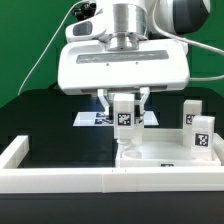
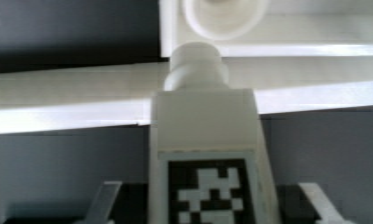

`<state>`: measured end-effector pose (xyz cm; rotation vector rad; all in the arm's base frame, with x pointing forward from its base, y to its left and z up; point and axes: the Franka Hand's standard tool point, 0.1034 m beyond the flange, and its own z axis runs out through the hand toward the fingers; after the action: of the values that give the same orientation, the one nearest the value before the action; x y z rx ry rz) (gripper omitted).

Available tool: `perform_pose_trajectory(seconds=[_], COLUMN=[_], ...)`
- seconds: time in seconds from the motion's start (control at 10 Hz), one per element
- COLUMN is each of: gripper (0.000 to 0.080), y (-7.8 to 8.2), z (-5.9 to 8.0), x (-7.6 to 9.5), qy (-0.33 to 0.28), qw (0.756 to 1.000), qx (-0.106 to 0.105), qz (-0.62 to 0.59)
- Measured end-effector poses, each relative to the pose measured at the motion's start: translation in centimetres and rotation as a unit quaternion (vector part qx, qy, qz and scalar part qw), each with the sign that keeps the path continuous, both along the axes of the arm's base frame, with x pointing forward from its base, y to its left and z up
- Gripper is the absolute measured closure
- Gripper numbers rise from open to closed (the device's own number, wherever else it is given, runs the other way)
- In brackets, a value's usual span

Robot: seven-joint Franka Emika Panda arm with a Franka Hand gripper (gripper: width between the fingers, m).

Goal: Assemble square table

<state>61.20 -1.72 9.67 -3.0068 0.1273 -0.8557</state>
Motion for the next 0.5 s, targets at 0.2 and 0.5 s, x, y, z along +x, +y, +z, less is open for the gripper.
perform_pose_trajectory(seconds=[0.2,0.5], gripper=[0.0512,0.0512], y=[-0.13,0.15], z=[-0.08,-0.52], x=[-0.04,-0.95], qy=[0.000,-0.006], qw=[1.000,1.000], qx=[0.000,-0.009], qz=[-0.001,-0.002])
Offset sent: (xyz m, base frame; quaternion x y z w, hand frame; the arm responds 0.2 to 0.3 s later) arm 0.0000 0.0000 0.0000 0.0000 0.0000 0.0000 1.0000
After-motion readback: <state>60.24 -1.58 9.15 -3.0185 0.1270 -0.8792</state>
